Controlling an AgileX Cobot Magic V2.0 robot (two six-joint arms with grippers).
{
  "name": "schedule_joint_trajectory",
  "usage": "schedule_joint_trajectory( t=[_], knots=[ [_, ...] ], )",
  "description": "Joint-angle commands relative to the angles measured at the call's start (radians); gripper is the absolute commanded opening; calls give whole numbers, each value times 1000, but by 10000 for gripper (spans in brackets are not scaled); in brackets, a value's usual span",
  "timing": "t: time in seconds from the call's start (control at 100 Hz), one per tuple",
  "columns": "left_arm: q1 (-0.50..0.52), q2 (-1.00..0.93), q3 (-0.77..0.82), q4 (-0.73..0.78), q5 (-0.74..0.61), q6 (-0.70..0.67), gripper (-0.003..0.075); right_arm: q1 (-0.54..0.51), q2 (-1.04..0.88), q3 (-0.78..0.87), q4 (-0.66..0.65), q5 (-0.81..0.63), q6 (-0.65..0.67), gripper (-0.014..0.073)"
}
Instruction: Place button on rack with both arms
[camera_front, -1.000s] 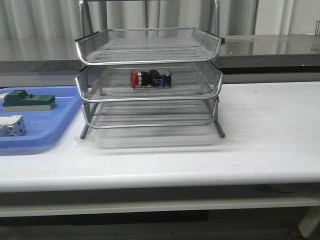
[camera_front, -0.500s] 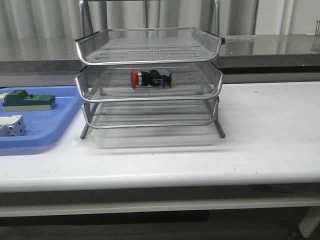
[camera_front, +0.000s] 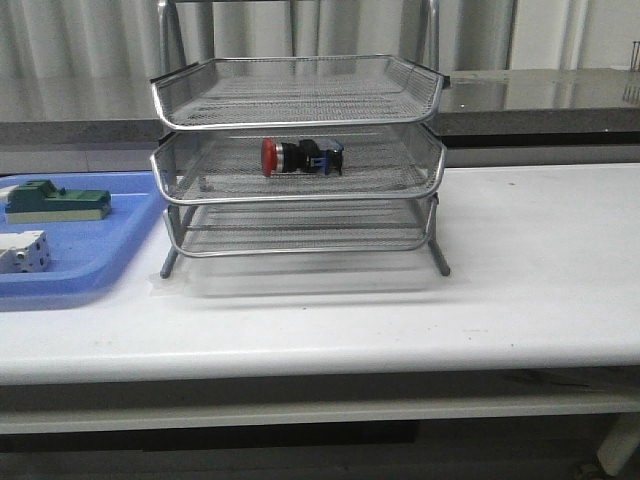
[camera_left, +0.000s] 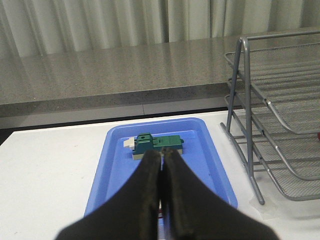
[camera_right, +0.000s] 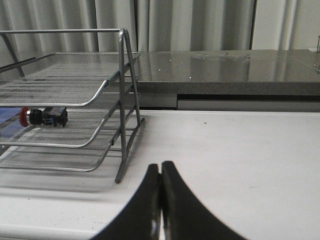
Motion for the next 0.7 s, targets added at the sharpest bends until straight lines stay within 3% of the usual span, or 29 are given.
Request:
schedule_joint_trajectory(
  t=[0.0,0.69],
  knots=[
    [-6,6,-26,-15,-66,-1,-20,-5,-9,3,-12,-98,1,-66],
    [-6,6,-26,-15,-66,-1,-20,-5,-27,66,-12,-148,1,-66]
  ],
)
